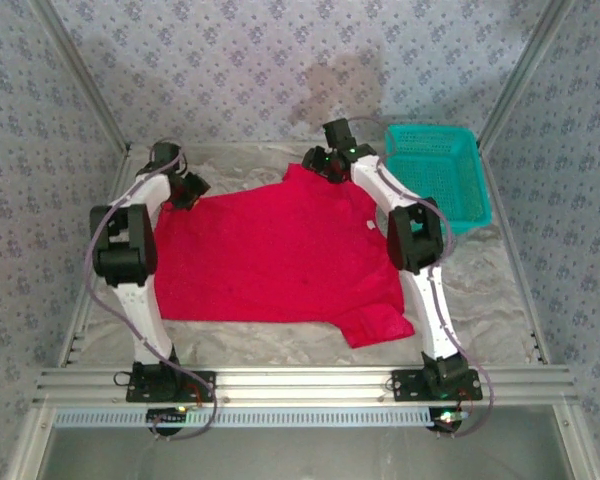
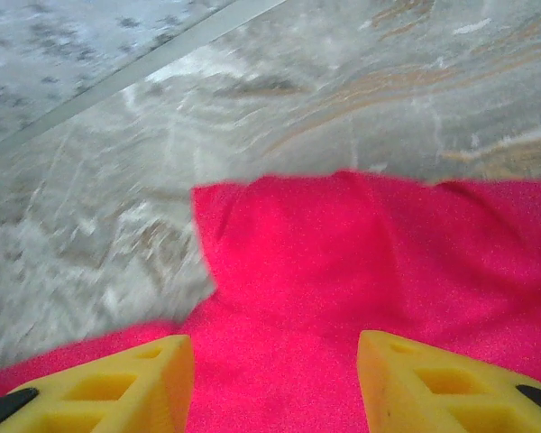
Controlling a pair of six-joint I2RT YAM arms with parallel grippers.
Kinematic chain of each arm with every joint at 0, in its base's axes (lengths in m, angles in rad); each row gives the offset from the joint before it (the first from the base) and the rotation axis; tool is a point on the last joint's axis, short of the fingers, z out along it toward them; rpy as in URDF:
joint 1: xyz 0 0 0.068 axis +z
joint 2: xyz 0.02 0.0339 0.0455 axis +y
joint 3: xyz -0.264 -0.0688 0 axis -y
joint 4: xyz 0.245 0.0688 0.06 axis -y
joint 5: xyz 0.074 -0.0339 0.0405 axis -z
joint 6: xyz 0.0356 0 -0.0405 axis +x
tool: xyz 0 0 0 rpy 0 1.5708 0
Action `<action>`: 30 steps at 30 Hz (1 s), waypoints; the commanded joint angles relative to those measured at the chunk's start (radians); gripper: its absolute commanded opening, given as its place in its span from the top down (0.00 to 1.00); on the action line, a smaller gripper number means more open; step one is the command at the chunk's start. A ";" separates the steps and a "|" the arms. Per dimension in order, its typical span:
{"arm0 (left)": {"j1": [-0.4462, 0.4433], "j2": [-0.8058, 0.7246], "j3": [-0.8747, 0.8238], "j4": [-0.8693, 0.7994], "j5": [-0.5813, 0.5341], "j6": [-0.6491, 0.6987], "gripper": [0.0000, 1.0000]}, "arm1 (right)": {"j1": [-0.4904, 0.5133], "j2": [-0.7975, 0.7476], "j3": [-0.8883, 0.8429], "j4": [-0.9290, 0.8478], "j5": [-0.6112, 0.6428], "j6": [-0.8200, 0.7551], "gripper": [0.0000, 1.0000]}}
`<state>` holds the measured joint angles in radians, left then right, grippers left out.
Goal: Fold the inside-out t-shirt
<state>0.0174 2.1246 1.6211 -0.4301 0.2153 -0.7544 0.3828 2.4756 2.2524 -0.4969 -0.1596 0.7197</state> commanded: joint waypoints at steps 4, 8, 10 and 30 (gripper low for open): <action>-0.003 0.239 0.295 -0.117 0.043 0.021 0.59 | -0.044 0.152 0.136 -0.034 -0.042 0.122 0.49; -0.003 0.375 0.475 -0.182 0.049 0.023 0.60 | -0.074 0.191 0.133 -0.078 0.022 0.166 0.49; -0.002 0.431 0.556 -0.210 0.041 0.026 0.60 | -0.097 0.197 0.136 -0.129 0.094 0.193 0.48; 0.049 0.282 0.720 -0.592 -0.107 0.495 0.63 | 0.001 0.052 0.230 -0.132 0.401 -0.213 0.43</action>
<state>0.0978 2.4229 2.3299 -0.9272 0.1444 -0.4114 0.3752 2.5568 2.4332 -0.6147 0.2054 0.6327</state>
